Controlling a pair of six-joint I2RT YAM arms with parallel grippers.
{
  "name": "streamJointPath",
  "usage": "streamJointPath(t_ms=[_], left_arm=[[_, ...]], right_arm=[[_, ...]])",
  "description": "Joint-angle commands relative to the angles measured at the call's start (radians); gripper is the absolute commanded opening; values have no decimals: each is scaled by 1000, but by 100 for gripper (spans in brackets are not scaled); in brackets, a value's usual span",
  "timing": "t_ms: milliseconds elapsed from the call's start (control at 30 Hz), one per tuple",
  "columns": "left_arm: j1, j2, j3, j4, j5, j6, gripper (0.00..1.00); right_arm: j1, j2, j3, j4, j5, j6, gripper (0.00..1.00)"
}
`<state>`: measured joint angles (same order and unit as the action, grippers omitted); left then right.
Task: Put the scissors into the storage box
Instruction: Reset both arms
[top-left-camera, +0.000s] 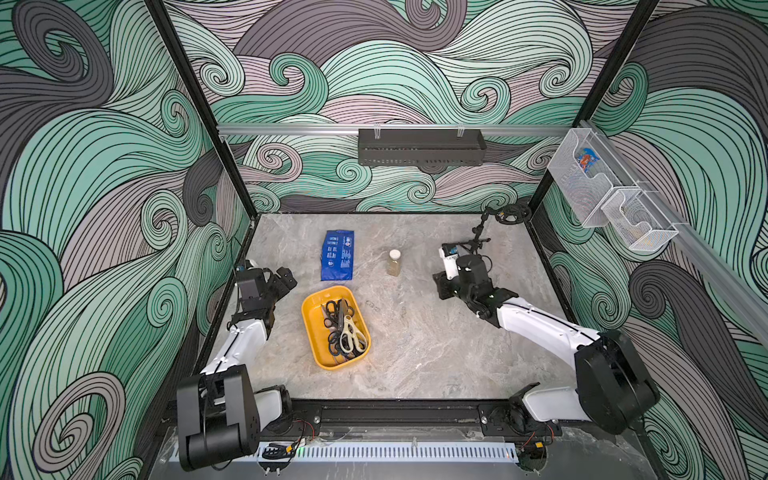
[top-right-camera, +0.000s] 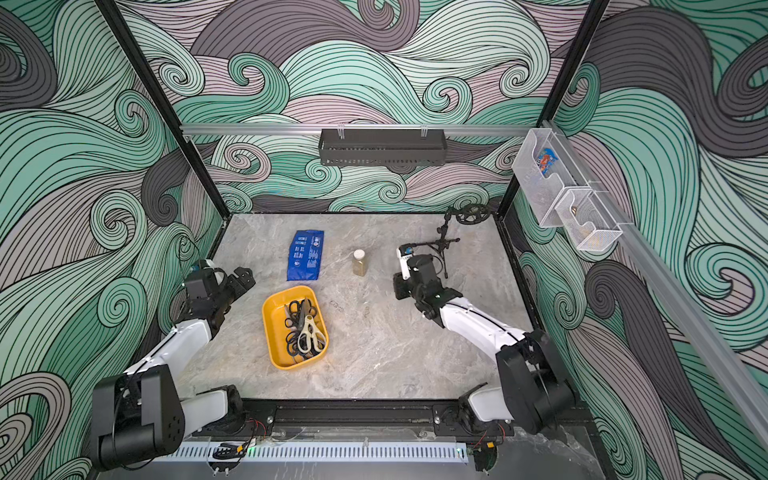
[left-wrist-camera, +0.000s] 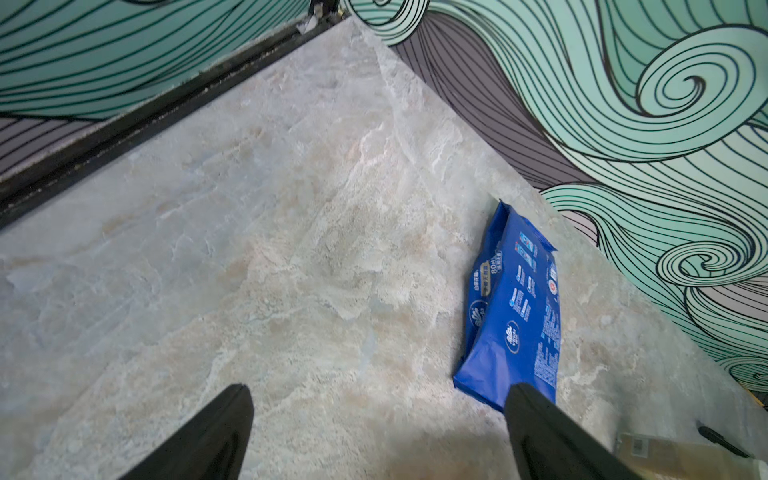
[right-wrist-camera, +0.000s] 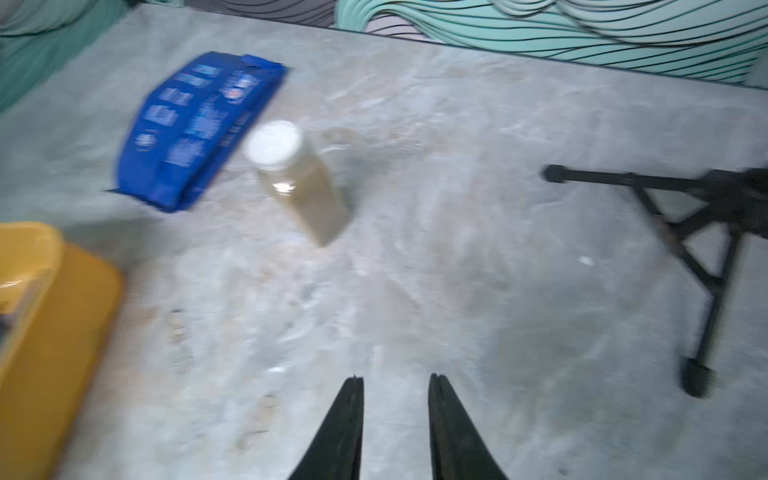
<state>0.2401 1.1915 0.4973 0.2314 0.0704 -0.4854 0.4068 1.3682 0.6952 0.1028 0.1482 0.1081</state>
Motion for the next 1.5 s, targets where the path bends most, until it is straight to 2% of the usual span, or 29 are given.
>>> streamJointPath(t_ms=[0, 67, 100, 233, 300, 367, 467, 567, 600, 667, 700, 767, 800, 867, 933, 1033, 1100, 1133, 1167, 1233, 1333, 1467], left_arm=[[3, 39, -48, 272, -27, 83, 98], [-4, 74, -92, 418, -21, 132, 99], [-9, 92, -103, 464, -21, 153, 99], [-54, 160, -132, 601, -33, 254, 98], [-101, 190, -153, 677, -54, 330, 99], [-147, 224, -154, 714, -67, 388, 98], [-185, 285, -131, 730, -99, 415, 99], [-218, 289, -127, 735, -76, 398, 99], [-230, 306, -157, 800, -72, 422, 99], [-261, 377, -276, 1116, -94, 466, 98], [-267, 401, -305, 1207, -121, 466, 99], [-269, 366, -275, 1097, -135, 456, 99], [-269, 359, -262, 1057, -136, 458, 99], [-268, 367, -269, 1077, -133, 459, 98], [-269, 391, -292, 1164, -133, 460, 99], [-270, 379, -282, 1125, -134, 460, 99], [-270, 383, -287, 1140, -136, 459, 99], [-269, 390, -291, 1162, -138, 458, 99], [-268, 390, -291, 1164, -138, 458, 99], [-269, 387, -289, 1154, -139, 456, 99], [-270, 389, -289, 1157, -139, 456, 98], [-271, 389, -290, 1159, -139, 456, 99]], right_arm=[[-106, -52, -131, 329, 145, -112, 32], [-175, -46, -230, 527, 170, -155, 40], [-198, -32, -254, 603, 207, -159, 41], [-305, 58, -258, 692, 166, -163, 43], [-338, 104, -292, 798, 143, -157, 43], [-357, 123, -338, 938, 94, -172, 46], [-395, 147, -341, 963, -36, -169, 48], [-450, 157, -351, 991, -147, -138, 49], [-462, 153, -355, 988, -176, -137, 50], [-471, 156, -373, 1031, -188, -130, 51], [-474, 155, -372, 1029, -194, -127, 51], [-486, 159, -374, 1035, -211, -118, 53], [-498, 161, -374, 1037, -226, -110, 58], [-506, 162, -377, 1046, -238, -107, 83], [-507, 161, -379, 1049, -236, -108, 100], [-504, 157, -394, 1072, -213, -103, 100], [-487, 147, -423, 1108, -142, -104, 100], [-470, 160, -458, 1179, -74, -99, 100], [-465, 201, -507, 1327, -60, -94, 100], [-465, 164, -531, 1312, -74, -102, 100], [-464, 193, -564, 1426, -109, -114, 100], [-463, 189, -510, 1317, -158, -133, 100]])
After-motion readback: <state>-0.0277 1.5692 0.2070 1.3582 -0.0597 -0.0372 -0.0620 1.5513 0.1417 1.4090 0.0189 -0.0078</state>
